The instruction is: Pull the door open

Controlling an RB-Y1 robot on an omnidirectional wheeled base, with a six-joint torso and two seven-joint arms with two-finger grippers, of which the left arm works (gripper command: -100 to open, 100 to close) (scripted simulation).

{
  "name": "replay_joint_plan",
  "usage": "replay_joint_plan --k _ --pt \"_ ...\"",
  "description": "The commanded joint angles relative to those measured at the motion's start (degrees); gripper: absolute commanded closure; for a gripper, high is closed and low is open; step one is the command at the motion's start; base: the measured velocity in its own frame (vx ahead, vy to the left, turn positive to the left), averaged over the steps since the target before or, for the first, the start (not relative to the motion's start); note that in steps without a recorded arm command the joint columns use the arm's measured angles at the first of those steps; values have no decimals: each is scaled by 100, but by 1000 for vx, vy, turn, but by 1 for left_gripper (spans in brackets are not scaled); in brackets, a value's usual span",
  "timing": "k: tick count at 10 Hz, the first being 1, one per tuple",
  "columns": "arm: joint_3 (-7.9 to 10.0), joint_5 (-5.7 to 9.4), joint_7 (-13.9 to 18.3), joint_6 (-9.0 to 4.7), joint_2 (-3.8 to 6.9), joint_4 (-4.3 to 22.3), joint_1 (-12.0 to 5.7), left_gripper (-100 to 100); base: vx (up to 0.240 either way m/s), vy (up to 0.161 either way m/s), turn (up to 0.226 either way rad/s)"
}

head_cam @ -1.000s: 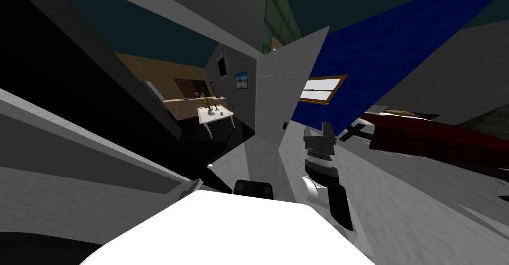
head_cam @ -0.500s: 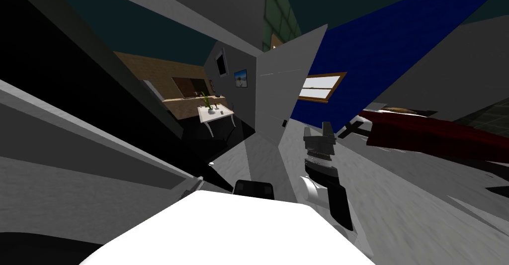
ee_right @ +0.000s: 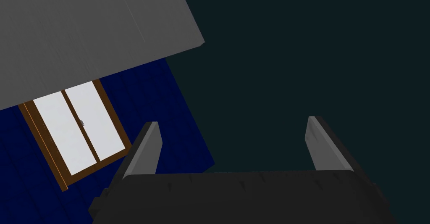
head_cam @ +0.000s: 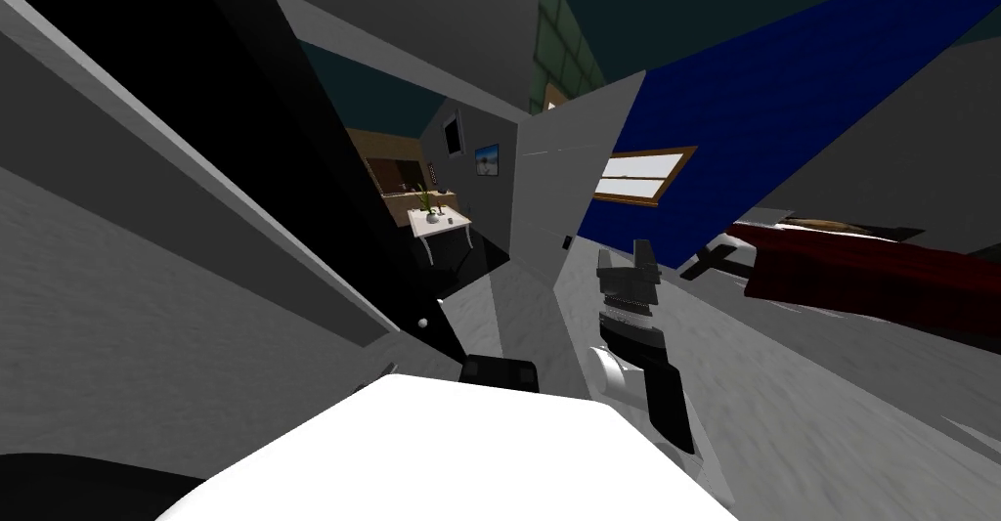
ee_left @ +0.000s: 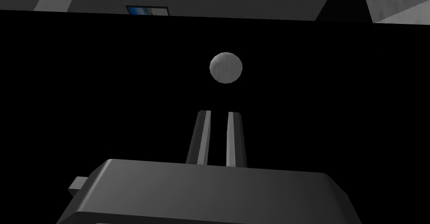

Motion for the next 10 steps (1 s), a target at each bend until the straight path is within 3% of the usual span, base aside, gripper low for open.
replay_joint_plan --k 1,2,4,5,7,9,10 --pt "0 0 0 0 0 0 0 -100 -52 75 -8" --pt "39 35 35 95 9 28 -59 -100 73 -85 -91" --pt "56 50 51 141 13 29 -82 -100 105 -98 -36" --pt "136 121 123 292 33 35 -194 -100 154 -86 -181" --pt "175 156 159 332 43 37 -248 -100 174 -43 -104" --pt "176 157 152 381 50 -38 -218 -100 29 4 8" --pt "176 157 152 381 50 -38 -218 100 5 0 -2"
